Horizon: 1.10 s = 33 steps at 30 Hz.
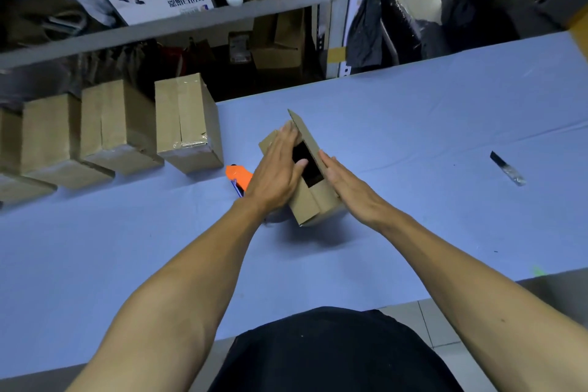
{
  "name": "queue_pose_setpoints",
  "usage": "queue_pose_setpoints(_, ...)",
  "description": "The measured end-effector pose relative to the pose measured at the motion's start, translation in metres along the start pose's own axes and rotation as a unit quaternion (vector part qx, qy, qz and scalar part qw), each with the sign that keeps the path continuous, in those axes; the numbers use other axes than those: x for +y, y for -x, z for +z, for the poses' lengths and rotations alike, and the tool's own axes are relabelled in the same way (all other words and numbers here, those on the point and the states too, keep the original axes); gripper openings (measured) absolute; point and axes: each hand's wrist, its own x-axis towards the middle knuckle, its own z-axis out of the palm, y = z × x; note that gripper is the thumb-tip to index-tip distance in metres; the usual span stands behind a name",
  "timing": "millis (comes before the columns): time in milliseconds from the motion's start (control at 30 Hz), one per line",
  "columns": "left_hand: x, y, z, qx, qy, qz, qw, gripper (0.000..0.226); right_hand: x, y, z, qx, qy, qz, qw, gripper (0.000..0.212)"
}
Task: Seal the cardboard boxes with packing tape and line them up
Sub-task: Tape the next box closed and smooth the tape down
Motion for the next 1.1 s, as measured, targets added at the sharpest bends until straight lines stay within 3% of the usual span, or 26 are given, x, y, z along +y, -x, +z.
queue_pose_setpoints(167, 0.006, 0.01, 0.013, 0.061, 0.026, -0.09, 0.994, 0.07, 0.0, -0.011, 0.005, 0.036, 0.063, -0.012, 0.997, 0.056)
queue_pose_setpoints(267, 0.004, 0.004, 0.004, 0.023, 0.062, -0.079, 0.995, 0.064, 0.004, -0.014, -0.003, 0.066, 0.073, 0.011, 0.995, 0.058)
queue_pose_setpoints(367, -0.005, -0.008, -0.008, -0.031, -0.035, -0.014, 0.999, 0.066, 0.007, -0.017, -0.008, 0.065, 0.176, 0.028, 0.982, 0.057)
queue_pose_setpoints(433, -0.01, -0.016, -0.013, -0.051, -0.08, -0.037, 0.995, 0.073, 0.004, -0.02, -0.008, 0.077, 0.256, 0.044, 0.963, 0.055)
queue_pose_setpoints(567, -0.012, -0.022, -0.009, -0.063, -0.086, -0.1, 0.989, 0.076, -0.006, -0.024, -0.016, 0.108, 0.222, 0.064, 0.967, 0.048)
queue_pose_setpoints(633, -0.011, -0.02, -0.006, -0.049, -0.02, -0.104, 0.993, 0.076, -0.012, -0.022, -0.01, 0.087, 0.301, 0.068, 0.947, 0.064)
queue_pose_setpoints(733, -0.009, -0.016, -0.005, -0.039, -0.02, -0.124, 0.991, 0.077, -0.017, -0.02, 0.007, 0.037, 0.408, 0.075, 0.909, 0.111)
queue_pose_setpoints(800, -0.003, -0.013, -0.003, -0.014, -0.023, -0.153, 0.988, 0.08, -0.015, -0.023, 0.007, 0.045, 0.461, 0.066, 0.884, 0.115)
queue_pose_setpoints(933, 0.006, -0.003, 0.0, 0.046, 0.071, -0.233, 0.969, 0.074, -0.008, -0.026, -0.007, 0.062, 0.517, 0.083, 0.85, 0.113)
queue_pose_setpoints(1100, 0.002, -0.01, -0.017, -0.015, 0.148, -0.312, 0.939, 0.065, -0.002, -0.018, -0.003, 0.078, 0.565, 0.046, 0.82, 0.117)
